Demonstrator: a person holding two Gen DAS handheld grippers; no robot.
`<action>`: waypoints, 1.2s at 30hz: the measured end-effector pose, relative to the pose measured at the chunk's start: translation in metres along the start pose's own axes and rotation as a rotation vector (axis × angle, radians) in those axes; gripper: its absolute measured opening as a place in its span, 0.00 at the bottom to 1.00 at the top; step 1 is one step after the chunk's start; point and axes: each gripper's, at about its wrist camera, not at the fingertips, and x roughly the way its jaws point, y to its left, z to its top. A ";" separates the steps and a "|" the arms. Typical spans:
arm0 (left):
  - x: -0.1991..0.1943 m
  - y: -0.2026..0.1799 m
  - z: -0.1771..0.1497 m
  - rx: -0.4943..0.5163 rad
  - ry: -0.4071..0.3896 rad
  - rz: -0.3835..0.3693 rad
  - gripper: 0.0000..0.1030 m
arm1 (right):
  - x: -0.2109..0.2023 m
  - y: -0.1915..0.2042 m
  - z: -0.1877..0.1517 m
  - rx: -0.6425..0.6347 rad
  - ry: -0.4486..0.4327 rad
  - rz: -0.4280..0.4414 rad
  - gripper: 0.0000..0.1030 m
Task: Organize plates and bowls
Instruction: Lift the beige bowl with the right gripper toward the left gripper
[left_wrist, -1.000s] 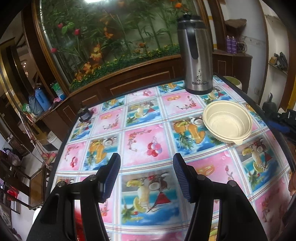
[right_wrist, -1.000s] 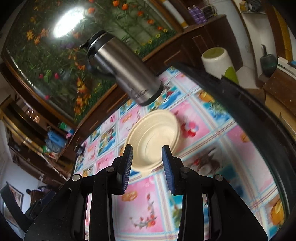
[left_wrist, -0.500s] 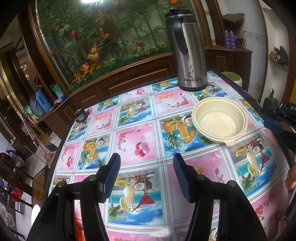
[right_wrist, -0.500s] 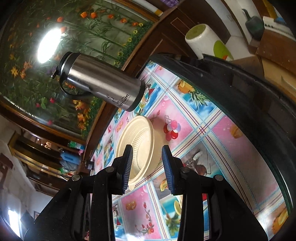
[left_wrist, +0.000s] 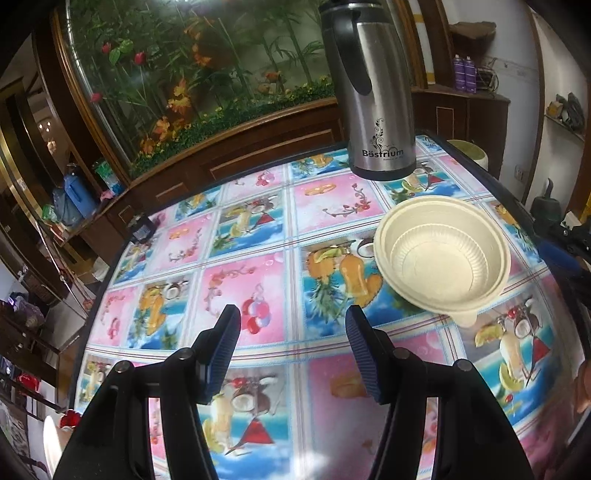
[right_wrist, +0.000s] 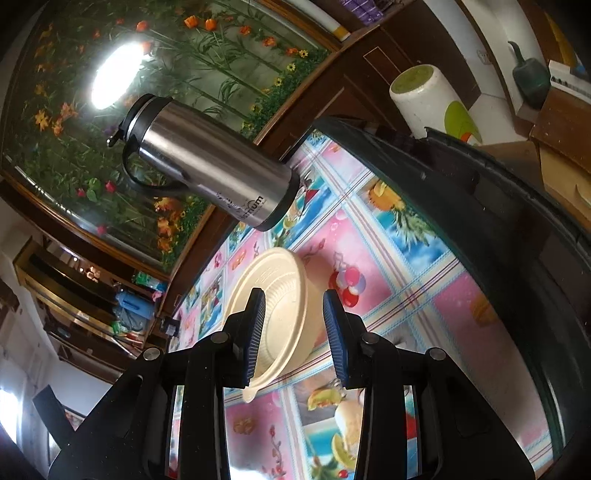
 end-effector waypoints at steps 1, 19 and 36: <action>0.003 -0.002 0.001 0.000 0.004 0.001 0.58 | 0.002 -0.001 0.001 0.001 0.002 -0.001 0.31; 0.043 -0.022 0.020 -0.001 0.028 -0.044 0.58 | 0.026 0.012 0.002 -0.050 0.045 -0.041 0.31; 0.084 -0.017 0.032 -0.140 0.147 -0.205 0.58 | 0.036 0.015 -0.002 -0.033 0.063 -0.040 0.36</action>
